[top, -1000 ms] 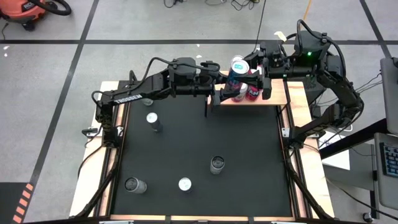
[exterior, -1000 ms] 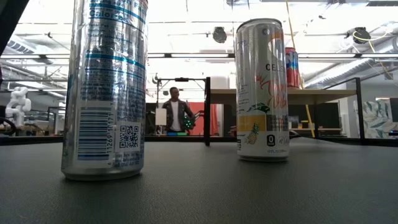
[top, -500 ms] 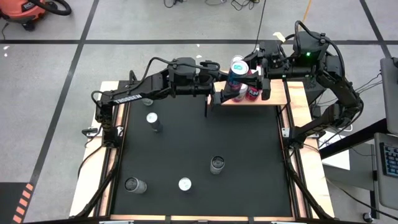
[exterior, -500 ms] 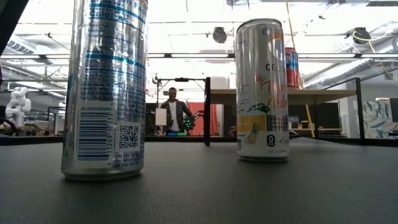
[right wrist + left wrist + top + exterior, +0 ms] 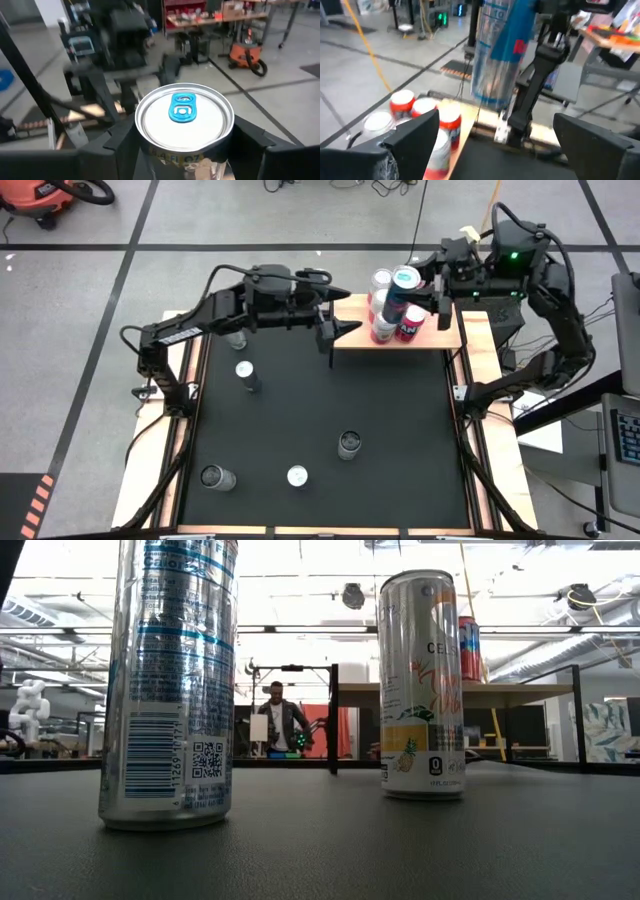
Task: Place canned beverage on shelf
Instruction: Put the middle blue soda can on the shelf
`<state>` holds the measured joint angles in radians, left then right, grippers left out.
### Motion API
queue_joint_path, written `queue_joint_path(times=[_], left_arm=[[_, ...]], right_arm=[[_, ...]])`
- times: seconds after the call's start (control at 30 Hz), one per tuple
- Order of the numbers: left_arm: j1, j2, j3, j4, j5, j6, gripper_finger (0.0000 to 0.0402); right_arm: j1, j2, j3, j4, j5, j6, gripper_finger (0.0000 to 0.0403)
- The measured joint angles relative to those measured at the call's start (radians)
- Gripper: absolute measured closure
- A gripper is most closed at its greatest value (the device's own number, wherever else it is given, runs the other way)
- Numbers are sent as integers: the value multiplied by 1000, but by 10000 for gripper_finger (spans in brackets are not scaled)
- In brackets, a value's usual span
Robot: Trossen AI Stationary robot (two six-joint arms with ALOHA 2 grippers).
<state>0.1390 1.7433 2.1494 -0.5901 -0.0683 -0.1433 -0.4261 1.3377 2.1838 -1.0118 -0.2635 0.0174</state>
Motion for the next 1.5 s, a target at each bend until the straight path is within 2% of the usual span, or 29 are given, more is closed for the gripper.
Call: queue_joint_path(times=[0.23, 0.47, 0.7, 0.93, 1.03, 1.17, 1.33, 1.5], left_arm=[[-1, -25, 0, -86, -43, -7, 11], [-1, -26, 0, -86, -46, -61, 11], [-11, -25, 0, -90, -45, -98, 11], [-14, -28, 0, -142, -45, -115, 11], [-15, -31, 0, -166, -45, -115, 10], [-15, -31, 0, -182, -45, -115, 10], [-9, -31, 0, -184, -19, -116, 10], [-2, -31, 0, -190, -15, -138, 10]], right_arm=[[-175, -27, 0, -157, -115, -121, 189], [-379, -74, -130, -134, -301, -200, 190], [-578, -165, -395, 43, -454, -211, 190], [-732, -272, -625, 194, -505, -182, 190], [-797, -310, -709, 240, -561, -186, 190], [-881, -327, -778, 314, -677, -189, 190], [-977, -296, -801, 335, -750, -225, 190], [-1011, -295, -800, 417, -759, -220, 190]])
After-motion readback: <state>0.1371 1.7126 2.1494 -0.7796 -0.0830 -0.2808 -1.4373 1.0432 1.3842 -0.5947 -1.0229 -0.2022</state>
